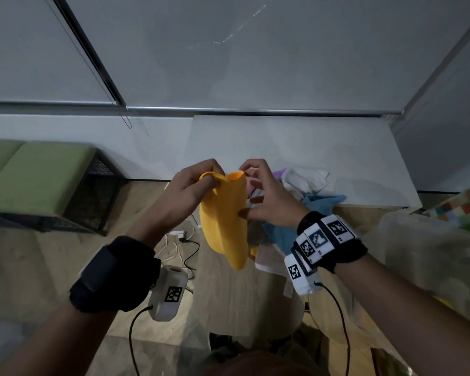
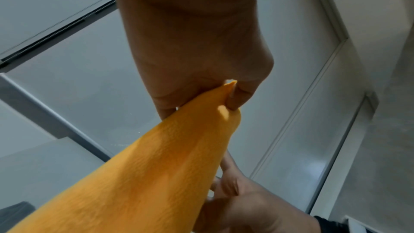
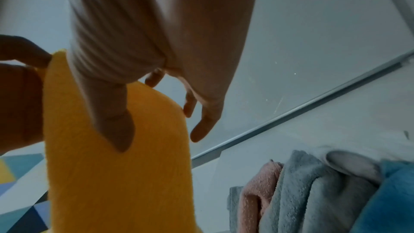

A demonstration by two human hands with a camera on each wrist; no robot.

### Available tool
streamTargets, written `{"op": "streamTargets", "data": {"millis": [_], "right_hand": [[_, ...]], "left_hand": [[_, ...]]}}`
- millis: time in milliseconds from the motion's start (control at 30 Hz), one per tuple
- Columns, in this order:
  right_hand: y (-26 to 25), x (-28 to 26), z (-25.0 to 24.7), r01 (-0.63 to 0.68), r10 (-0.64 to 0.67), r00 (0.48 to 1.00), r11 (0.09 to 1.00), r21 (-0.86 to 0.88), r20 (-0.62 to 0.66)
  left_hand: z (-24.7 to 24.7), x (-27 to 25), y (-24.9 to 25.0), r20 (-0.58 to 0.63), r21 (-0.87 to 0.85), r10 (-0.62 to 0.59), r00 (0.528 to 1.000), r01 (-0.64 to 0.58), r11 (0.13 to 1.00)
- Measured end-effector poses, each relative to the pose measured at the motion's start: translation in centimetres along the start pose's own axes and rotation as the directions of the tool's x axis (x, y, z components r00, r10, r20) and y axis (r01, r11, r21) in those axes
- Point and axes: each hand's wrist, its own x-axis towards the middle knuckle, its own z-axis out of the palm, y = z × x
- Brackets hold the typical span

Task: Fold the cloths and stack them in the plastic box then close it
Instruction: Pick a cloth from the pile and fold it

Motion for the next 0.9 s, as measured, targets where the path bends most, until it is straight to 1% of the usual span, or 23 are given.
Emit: {"op": "streamTargets", "data": {"millis": [67,133,200,267,333,400,500,567,633,700,733,800,867,900], "right_hand": [[-0.1,0.0,0.3,-0.023,0.033,0.996,0.992,-0.122,0.083],[0.3,0.2,0.7,-0.059,0.076,0.994,0.978,-0.199,0.079],[0.6,0.0,0.5,-0.073,0.074,0.997,0.989,-0.131,0.003],[1.0,-0.4,0.0,-0.042,0.036,0.998,0.993,-0.108,-0.054],[1.4,-0.9,-0.4,-0.002,-0.001,0.999,0.996,-0.092,-0.033],[1.5,-1.2,-0.3,-0.001,0.004,0.999,0.996,-0.094,0.035],[1.4,-1.5,1.5,-0.013,0.043,0.986,0.983,-0.182,0.163],[0.8,-2.0,3.3,-0.024,0.095,0.952,0.971,-0.238,0.292],[-0.2,-2.7,5.1,-0.061,0.141,0.901,0.977,-0.202,0.410],[-0.7,-3.4,6.3,-0.132,0.161,0.869,0.987,-0.094,0.468],[-0.6,-3.7,6.8,-0.164,0.173,0.867,0.985,-0.059,0.468],[0.2,-4.1,7.6,-0.187,0.200,0.892,0.980,-0.072,0.406],[2.5,-4.6,8.3,-0.237,0.266,0.926,0.962,-0.137,0.268],[4.0,-4.9,8.5,-0.284,0.312,0.930,0.946,-0.159,0.195]], "left_hand": [[-0.2,-0.1,-0.3,-0.006,0.002,0.007,1.000,-0.007,1.000],[-0.6,-0.2,-0.6,-0.044,0.011,0.013,0.999,-0.012,1.000],[-1.2,-0.3,-1.3,-0.115,0.042,0.005,0.993,0.000,0.999],[-1.9,-0.7,-2.6,-0.186,0.109,-0.007,0.983,0.028,0.994],[-2.6,-1.3,-4.2,-0.227,0.140,-0.039,0.973,0.072,0.988],[-3.1,-2.0,-5.9,-0.236,0.070,-0.082,0.968,0.101,0.992],[-3.7,-2.8,-7.1,-0.173,-0.017,-0.163,0.971,0.163,0.986],[-4.3,-3.2,-7.1,-0.102,-0.074,-0.224,0.969,0.217,0.973],[-5.1,-3.0,-7.0,-0.040,-0.076,-0.275,0.961,0.271,0.960],[-5.6,-2.7,-6.6,0.040,-0.062,-0.314,0.949,0.316,0.947],[-5.5,-2.5,-6.5,0.090,-0.056,-0.318,0.944,0.324,0.945],[-4.4,-1.4,-6.6,0.161,0.008,-0.317,0.935,0.320,0.947],[-1.9,0.4,-7.6,0.176,0.107,-0.342,0.923,0.327,0.939],[-0.4,1.4,-8.6,0.183,0.170,-0.358,0.916,0.329,0.929]]}}
